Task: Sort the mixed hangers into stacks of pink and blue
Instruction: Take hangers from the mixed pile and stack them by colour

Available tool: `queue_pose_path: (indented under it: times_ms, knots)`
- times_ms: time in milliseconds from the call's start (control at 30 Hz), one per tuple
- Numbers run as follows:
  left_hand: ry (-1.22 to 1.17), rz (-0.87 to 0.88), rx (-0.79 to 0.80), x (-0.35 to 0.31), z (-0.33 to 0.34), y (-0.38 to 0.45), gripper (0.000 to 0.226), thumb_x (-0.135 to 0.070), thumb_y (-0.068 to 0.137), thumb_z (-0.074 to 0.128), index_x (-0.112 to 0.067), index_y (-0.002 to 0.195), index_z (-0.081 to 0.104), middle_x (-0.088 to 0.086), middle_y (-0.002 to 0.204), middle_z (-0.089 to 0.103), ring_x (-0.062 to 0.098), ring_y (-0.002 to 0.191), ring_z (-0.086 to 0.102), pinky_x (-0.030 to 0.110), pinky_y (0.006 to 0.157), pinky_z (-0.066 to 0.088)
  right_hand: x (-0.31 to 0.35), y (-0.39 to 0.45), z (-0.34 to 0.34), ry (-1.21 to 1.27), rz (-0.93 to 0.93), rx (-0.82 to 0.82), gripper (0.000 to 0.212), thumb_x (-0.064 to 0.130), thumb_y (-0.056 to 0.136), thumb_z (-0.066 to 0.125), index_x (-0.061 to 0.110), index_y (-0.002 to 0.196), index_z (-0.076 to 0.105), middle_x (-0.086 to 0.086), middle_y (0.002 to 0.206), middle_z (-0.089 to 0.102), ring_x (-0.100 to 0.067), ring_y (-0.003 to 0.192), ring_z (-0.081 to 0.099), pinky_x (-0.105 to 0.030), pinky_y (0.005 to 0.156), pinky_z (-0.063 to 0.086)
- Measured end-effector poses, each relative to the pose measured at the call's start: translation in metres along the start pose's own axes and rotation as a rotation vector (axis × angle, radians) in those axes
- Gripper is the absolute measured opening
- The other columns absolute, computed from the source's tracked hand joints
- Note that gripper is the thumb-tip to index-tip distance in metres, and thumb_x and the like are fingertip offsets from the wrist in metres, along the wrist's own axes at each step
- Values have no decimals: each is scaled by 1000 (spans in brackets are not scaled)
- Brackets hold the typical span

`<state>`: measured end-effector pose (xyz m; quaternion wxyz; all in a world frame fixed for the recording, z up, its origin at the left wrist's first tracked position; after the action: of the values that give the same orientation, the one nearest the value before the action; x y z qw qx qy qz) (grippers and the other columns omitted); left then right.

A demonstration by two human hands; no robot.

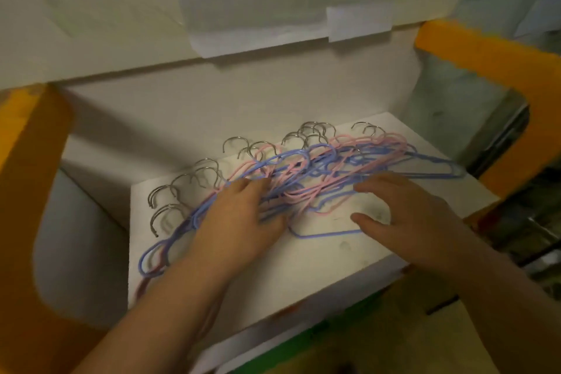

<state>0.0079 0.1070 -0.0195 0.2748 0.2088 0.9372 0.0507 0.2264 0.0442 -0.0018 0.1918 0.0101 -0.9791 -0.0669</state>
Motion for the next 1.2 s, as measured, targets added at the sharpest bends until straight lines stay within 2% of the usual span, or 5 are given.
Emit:
queue_pose_path:
  times_ms: [300, 533, 800, 1033, 1200]
  knots:
    - [293, -287, 228, 40, 26, 63, 99, -87, 48, 48, -42, 135, 43, -1, 118, 57, 24, 109, 57, 37, 94, 48, -61, 71, -2, 135, -177, 108, 44, 43, 86, 66, 32, 128, 55, 19, 127, 49, 4, 111, 43, -16, 88, 33]
    - [182, -223, 172, 23, 17, 66, 76, -78, 55, 67, -51, 124, 52, -24, 106, 65, -2, 98, 61, 26, 83, 51, -98, 103, 7, 115, -266, 128, 49, 45, 83, 68, 34, 129, 55, 18, 129, 52, -2, 115, 46, -21, 94, 38]
    - [320, -322, 78, 18, 7, 55, 93, -96, 43, 49, -33, 110, 63, -4, 94, 61, 20, 88, 61, 30, 74, 47, -98, 123, 16, 5, -391, 198, 64, 56, 77, 68, 34, 134, 49, 14, 133, 45, -9, 119, 42, -19, 95, 28]
    - [310, -402, -22, 12, -7, 39, 94, -68, 48, 54, -23, 131, 54, -7, 112, 52, 17, 98, 57, 30, 85, 46, -77, 136, 29, -61, -510, 257, 86, 71, 71, 61, 38, 145, 33, 17, 143, 33, -10, 130, 32, -26, 106, 27]
    - [253, -422, -84, 2, -14, 23, 96, -57, 53, 67, -25, 142, 45, -12, 121, 45, 12, 99, 55, 29, 89, 48, -58, 148, 38, -111, -596, 298, 79, 68, 71, 63, 35, 139, 42, 12, 122, 43, -13, 115, 41, -28, 95, 38]
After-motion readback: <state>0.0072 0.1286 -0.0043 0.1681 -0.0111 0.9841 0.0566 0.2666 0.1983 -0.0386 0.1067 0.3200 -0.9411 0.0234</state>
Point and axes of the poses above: each hand's wrist, its own y-axis towards the middle knuckle, its own z-axis out of the palm, x = y × z, the point moved 9 cm from there along y, towards the middle knuckle
